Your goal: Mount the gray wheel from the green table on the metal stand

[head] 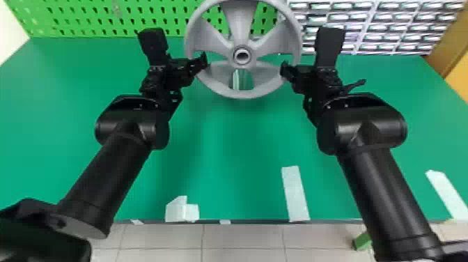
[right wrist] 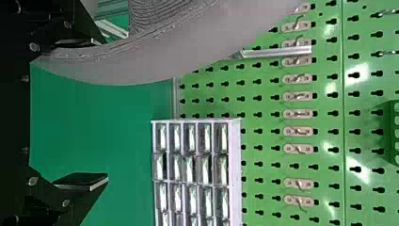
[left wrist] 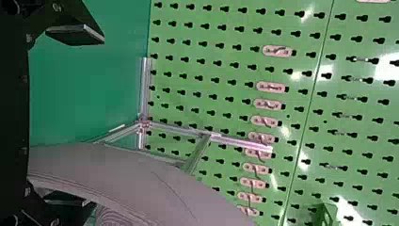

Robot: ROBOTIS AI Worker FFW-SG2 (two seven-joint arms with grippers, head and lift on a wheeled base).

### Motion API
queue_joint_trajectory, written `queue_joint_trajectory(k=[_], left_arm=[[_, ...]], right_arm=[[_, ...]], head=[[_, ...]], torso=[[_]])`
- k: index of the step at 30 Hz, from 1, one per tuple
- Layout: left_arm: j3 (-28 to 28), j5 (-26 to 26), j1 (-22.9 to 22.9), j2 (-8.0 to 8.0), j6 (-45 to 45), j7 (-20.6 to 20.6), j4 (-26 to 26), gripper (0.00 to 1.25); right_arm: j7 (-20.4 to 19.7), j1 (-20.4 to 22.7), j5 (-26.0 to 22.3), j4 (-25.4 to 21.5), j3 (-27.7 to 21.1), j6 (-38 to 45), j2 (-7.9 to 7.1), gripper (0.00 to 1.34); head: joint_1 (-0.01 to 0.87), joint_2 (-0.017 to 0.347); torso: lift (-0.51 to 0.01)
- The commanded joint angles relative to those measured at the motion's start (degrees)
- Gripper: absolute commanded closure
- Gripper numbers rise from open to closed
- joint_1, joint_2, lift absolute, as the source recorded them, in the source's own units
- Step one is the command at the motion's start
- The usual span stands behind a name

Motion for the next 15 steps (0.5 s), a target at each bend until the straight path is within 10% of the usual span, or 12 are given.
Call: queue_joint_trajectory(k=[1, 15], left_arm=[[-0.1, 0.1, 0.2, 0.00, -0.1, 0.0, -0.5, 0.15], [-0.4, 0.1, 0.5, -0.18, -0.4, 0.1, -0.7, 0.09]], right_arm=[[0.0, 0.1, -0.9, 0.2, 0.0, -0.9, 0.06, 0.33], [0.1, 0.3, -2.1, 0.2, 0.8, -2.0, 0.06, 0.18]], head=[[0.868, 0.052], [0.868, 0.052]], torso=[[-0.093], [-0.093]])
